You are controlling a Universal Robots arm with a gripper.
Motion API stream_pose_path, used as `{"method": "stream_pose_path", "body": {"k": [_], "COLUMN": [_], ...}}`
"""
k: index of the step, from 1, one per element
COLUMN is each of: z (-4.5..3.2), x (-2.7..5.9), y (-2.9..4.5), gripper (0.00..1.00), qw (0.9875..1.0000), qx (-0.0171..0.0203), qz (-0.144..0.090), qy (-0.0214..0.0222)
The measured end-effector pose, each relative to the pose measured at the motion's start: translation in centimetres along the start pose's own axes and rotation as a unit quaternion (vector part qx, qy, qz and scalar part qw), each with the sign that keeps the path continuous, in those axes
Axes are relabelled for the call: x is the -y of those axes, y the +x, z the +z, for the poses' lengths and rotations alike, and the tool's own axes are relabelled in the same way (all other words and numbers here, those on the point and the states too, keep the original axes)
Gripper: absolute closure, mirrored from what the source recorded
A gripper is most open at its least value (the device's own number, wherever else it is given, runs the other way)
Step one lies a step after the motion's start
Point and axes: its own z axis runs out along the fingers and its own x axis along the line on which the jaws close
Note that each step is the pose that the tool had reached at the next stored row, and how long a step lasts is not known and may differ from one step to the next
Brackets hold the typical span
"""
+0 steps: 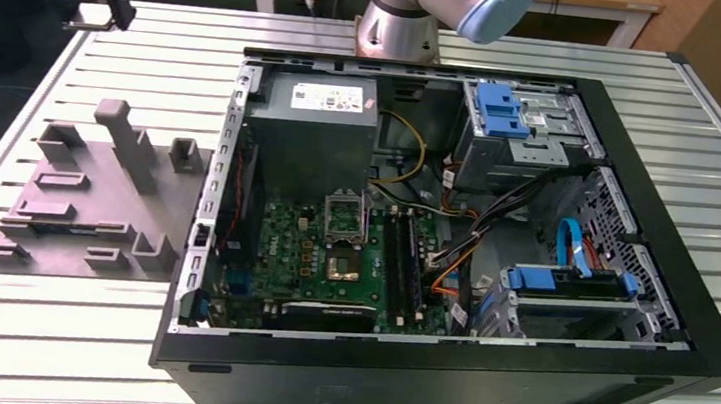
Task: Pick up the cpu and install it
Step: 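Pick up the cpu and move it towards the insertion slot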
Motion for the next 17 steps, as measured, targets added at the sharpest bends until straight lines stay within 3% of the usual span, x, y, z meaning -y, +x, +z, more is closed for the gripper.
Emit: {"method": "stream_pose_path", "body": {"k": [9, 17], "z": [0.53, 1.00], "x": [0.30, 0.42], "y": [-0.11, -0.88], "gripper": [0.53, 0.53], "qw": [1.0000, 1.0000], "qx": [0.0000, 0.0004], "qz": [0.000, 0.000], "qy": [0.0002, 0.0001]}}
